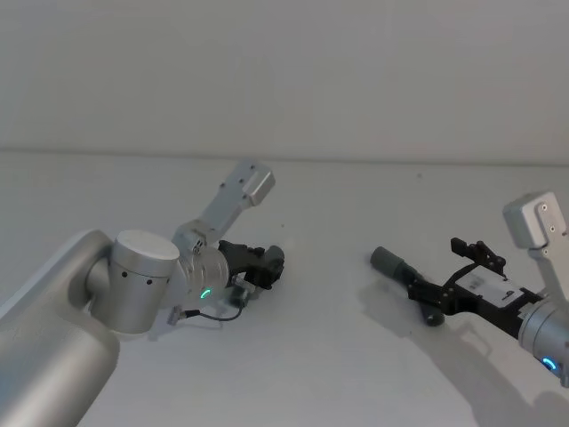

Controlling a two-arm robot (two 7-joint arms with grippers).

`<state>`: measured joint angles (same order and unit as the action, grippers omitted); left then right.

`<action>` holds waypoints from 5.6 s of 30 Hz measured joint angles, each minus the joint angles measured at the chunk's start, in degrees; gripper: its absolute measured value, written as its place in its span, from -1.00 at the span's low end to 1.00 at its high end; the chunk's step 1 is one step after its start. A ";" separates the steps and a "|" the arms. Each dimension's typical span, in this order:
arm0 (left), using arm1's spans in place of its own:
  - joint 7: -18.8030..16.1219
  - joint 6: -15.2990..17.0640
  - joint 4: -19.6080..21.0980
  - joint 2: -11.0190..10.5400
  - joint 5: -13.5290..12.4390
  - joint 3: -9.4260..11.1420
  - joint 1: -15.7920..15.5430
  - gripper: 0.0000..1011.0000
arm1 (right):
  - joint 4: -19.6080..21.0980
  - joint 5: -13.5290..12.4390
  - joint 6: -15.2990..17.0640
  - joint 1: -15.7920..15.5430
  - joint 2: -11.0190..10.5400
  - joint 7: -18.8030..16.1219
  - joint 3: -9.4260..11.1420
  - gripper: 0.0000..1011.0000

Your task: Use both hands to pick up one end of the pipe from the table, align the ends, and insert them.

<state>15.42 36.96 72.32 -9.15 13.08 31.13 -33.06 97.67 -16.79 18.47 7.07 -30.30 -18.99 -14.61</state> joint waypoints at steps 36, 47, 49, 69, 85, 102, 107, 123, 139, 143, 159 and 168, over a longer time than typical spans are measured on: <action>0.00 0.00 0.00 0.00 0.00 0.00 0.00 -0.31 | -11.49 -2.20 10.15 9.90 3.49 -1.74 -4.71 0.98; 0.00 0.00 0.00 0.00 0.00 0.00 0.00 -0.31 | -14.92 -1.56 10.93 12.01 4.52 -2.17 -5.86 0.98; 0.00 0.00 0.00 0.00 0.00 0.00 0.00 -0.31 | -15.38 -1.51 11.14 12.32 4.64 -2.29 -5.99 0.98; 0.00 0.00 0.00 0.00 0.00 0.00 0.00 -0.31 | -16.90 -2.34 12.44 13.57 4.69 -3.57 -6.45 0.71; 0.00 0.00 0.00 0.00 0.00 0.00 0.00 -0.31 | -17.07 -2.66 12.60 13.74 4.62 -3.88 -6.54 -0.26; 0.01 0.00 0.00 0.00 0.00 0.00 0.00 -0.31 | -17.13 -2.76 12.66 13.81 4.59 -3.96 -6.54 -0.47; -0.09 -0.10 0.08 -0.03 -0.32 0.01 0.01 -0.31 | -17.11 -2.81 12.64 13.81 4.59 -3.96 -6.53 -0.47; -2.07 -5.13 2.53 -1.35 -3.70 0.30 -0.52 -0.31 | -12.72 -4.28 6.69 10.01 4.61 -2.64 -4.36 -0.47; 5.61 -10.57 5.02 -5.35 -4.69 1.44 -3.70 -0.31 | -8.41 -5.10 -2.72 7.67 0.55 -7.92 -3.61 -0.47; 8.70 -11.65 5.21 -6.44 -4.26 1.79 -4.55 -0.31 | -7.99 -5.10 -4.41 7.68 -0.86 -10.18 -4.03 -0.47; 23.97 -15.05 3.80 -11.34 -1.30 4.40 -9.22 -0.31 | -7.80 -3.91 -11.68 10.15 -7.01 -21.04 -7.27 -0.47; 30.84 -16.60 2.91 -13.56 -0.52 6.39 -11.51 -0.31 | -8.36 -3.01 -13.92 11.84 -8.73 -24.45 -8.77 -0.47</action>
<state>46.27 20.36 75.23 -22.71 12.56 37.52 -44.57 89.32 -19.80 4.54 18.92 -39.03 -43.44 -23.38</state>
